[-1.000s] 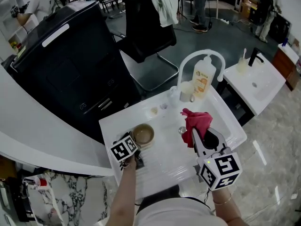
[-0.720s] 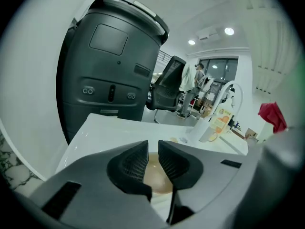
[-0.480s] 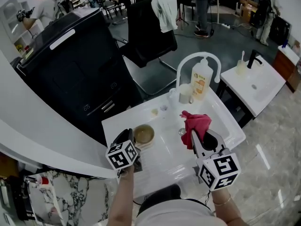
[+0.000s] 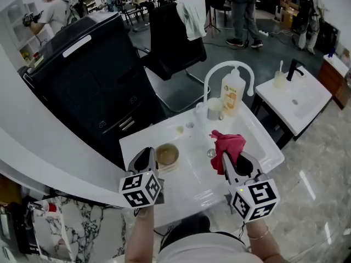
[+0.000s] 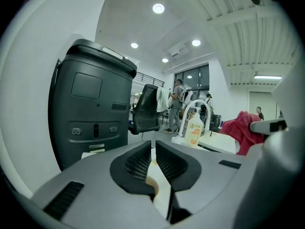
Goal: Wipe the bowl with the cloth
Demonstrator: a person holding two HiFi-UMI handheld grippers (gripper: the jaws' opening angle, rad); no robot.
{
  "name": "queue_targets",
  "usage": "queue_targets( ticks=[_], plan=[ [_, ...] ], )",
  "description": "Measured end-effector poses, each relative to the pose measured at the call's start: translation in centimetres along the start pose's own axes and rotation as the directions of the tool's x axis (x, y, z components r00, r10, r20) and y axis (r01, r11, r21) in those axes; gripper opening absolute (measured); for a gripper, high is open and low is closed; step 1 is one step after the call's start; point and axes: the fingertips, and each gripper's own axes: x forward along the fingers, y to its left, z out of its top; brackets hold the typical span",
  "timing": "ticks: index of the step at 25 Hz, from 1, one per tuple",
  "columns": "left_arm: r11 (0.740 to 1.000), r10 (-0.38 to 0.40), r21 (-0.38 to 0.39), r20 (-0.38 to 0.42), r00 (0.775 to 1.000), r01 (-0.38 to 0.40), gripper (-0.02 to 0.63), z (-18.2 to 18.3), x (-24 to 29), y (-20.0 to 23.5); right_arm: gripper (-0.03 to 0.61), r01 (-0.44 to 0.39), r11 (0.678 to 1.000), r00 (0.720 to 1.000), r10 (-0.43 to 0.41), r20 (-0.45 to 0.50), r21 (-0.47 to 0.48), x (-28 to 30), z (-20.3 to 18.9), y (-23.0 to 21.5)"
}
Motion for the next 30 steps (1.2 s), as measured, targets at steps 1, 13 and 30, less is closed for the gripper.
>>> queue_targets(
  ticks=[1, 13, 30],
  plan=[
    [1.0, -0.008, 0.009, 0.009, 1.0, 0.008, 0.048, 0.3, -0.4, -0.3, 0.064, 0.0, 1.0, 1.0, 0.0, 0.0, 0.0, -0.1, 0.0, 0.0],
    [0.996, -0.054, 0.072, 0.064, 0.996, 0.049, 0.035, 1.3, -3.5, -2.6, 0.063, 0.011, 1.0, 1.0, -0.011, -0.006, 0.004, -0.2, -1.7, -0.2],
    [0.994, -0.071, 0.09, 0.089, 0.993, 0.063, 0.02, 1.4, -5.1, -3.1, 0.06, 0.017, 1.0, 0.999, -0.018, -0.035, -0.017, -0.2, -2.9, 0.0]
  ],
)
